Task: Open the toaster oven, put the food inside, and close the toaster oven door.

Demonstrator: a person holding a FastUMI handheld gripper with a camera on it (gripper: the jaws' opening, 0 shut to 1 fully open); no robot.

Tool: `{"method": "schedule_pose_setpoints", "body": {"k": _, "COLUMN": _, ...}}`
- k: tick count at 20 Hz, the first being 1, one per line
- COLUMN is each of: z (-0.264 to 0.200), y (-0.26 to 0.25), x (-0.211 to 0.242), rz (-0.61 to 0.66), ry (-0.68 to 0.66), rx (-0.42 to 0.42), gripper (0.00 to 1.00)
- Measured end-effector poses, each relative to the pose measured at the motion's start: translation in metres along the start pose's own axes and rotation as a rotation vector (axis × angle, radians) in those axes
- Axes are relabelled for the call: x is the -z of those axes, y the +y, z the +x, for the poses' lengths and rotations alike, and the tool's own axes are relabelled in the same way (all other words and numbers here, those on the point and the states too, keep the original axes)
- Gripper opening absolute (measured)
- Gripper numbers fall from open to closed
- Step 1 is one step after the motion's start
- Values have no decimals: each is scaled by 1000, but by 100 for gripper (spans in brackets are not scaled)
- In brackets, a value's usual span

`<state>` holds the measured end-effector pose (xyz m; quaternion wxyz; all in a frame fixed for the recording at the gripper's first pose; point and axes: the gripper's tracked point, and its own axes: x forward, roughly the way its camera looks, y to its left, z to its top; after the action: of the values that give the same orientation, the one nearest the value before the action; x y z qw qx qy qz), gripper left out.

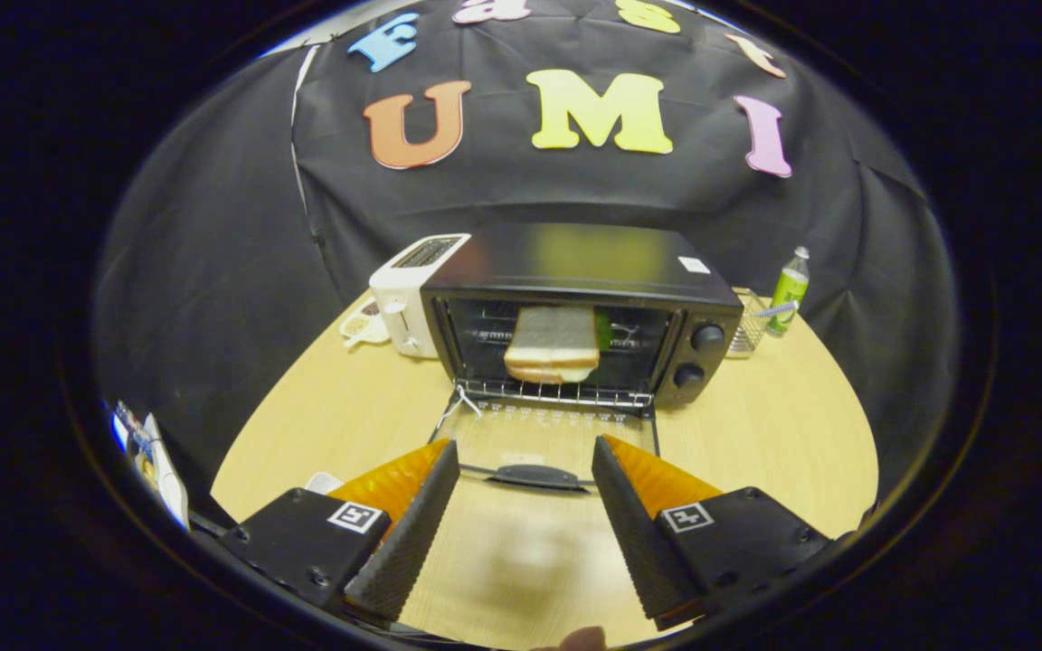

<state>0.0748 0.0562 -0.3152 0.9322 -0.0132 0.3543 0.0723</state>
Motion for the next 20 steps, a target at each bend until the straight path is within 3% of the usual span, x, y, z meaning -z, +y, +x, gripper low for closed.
{"method": "schedule_pose_setpoints", "body": {"k": 12, "z": 72, "y": -4, "x": 93, "rz": 65, "ry": 132, "rx": 40, "gripper": 97}}
{"method": "schedule_pose_setpoints", "body": {"k": 20, "z": 104, "y": -15, "x": 110, "rz": 113, "ry": 161, "rx": 118, "gripper": 97}}
